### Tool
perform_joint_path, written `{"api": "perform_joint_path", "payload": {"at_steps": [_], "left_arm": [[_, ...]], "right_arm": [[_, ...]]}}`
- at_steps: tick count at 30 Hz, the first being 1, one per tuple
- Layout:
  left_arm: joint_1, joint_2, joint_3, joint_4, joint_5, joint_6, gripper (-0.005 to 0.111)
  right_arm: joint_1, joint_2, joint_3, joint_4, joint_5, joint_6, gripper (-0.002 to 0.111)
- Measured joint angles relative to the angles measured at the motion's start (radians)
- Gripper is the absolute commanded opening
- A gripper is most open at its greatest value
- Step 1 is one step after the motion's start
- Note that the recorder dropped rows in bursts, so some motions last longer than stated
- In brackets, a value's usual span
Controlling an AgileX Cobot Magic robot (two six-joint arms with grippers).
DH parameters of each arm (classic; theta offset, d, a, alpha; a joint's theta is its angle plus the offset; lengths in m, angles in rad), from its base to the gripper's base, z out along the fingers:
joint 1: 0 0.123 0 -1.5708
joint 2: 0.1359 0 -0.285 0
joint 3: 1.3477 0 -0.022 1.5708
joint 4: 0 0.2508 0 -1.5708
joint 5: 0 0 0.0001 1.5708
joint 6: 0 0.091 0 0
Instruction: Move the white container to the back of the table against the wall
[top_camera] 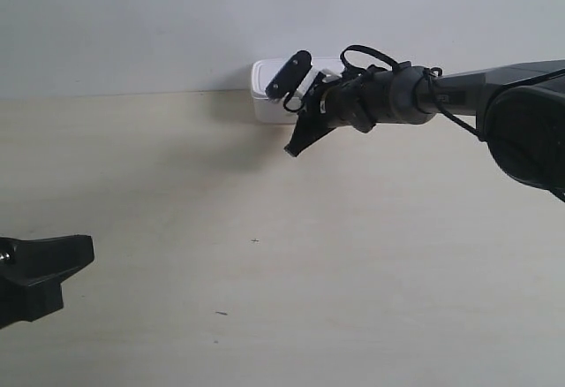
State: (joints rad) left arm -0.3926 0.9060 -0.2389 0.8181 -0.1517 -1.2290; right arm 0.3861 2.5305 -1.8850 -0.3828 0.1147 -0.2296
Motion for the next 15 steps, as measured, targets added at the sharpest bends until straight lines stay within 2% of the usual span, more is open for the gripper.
{"api": "perform_joint_path", "payload": {"at_steps": [6, 11, 15], "left_arm": [[0.000, 0.000, 0.000, 0.007, 0.002, 0.000, 0.000], [0.000, 0.000, 0.000, 0.007, 0.002, 0.000, 0.000], [0.000, 0.000, 0.000, 0.007, 0.002, 0.000, 0.000]], "right_arm": [[0.000, -0.016, 0.000, 0.154, 0.097, -0.042, 0.000], [0.000, -0.083, 0.048, 0.436, 0.127, -0.220, 0.000], [0.002, -0.195, 0.192, 0.678, 0.069, -0.350, 0.000]]}}
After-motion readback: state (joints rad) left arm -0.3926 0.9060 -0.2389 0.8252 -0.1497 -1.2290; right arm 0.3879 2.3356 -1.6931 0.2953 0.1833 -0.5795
